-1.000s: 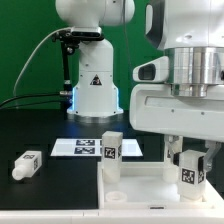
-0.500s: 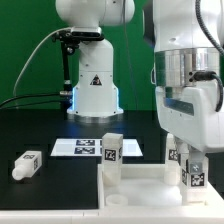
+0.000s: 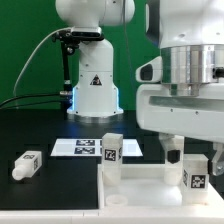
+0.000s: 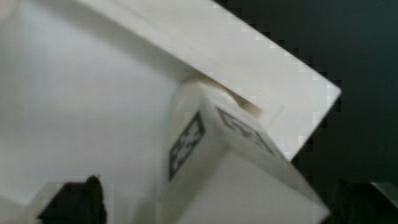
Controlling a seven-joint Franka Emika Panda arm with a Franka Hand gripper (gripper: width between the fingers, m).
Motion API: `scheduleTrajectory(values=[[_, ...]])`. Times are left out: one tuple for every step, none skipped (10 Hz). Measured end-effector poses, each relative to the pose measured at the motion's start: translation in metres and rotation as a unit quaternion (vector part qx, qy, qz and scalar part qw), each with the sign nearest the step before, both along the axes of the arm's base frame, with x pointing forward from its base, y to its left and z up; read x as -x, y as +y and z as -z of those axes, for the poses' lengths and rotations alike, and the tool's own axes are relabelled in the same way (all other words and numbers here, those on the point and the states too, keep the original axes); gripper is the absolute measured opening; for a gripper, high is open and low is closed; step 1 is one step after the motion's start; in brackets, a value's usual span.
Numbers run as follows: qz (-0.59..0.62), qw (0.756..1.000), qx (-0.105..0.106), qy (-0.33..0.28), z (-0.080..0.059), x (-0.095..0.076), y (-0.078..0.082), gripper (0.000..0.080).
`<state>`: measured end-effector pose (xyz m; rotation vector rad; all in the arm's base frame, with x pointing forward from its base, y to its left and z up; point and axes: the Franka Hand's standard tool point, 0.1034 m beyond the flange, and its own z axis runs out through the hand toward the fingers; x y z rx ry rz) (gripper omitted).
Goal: Assemble square table
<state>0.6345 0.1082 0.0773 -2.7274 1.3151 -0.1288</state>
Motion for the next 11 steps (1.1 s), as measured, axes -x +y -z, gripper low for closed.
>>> scheduleTrajectory(values=[[-0.027, 1.0, 0.003, -0.001, 0.001, 0.0028, 0.0033, 0.0647], [-0.057, 0.998, 0.007, -0.003, 0.0013, 0.0027, 0.0024, 0.0647], [-0.092, 0.996, 0.013, -0.004, 0.0016, 0.0026, 0.0014, 0.0648], [-0.15, 0.988, 0.025, -0.011, 0.0012, 0.0012, 0.0016, 0.0648], [-0.258, 0.964, 0.052, -0.039, -0.0014, -0.0061, 0.0053, 0.0648], [-0.263, 0.963, 0.053, -0.036, -0.0001, -0.0047, 0.0035, 0.0648], [-0.246, 0.967, 0.051, -0.036, -0.0001, -0.0048, 0.0029, 0.0648], [-0.247, 0.967, 0.051, -0.036, -0.0001, -0.0048, 0.0029, 0.0551], [-0.213, 0.975, 0.045, -0.034, 0.0001, -0.0047, 0.0034, 0.0551], [-0.184, 0.982, 0.041, -0.033, 0.0001, -0.0046, 0.0034, 0.0383], [-0.163, 0.985, 0.038, -0.032, 0.0004, -0.0046, 0.0022, 0.0284]])
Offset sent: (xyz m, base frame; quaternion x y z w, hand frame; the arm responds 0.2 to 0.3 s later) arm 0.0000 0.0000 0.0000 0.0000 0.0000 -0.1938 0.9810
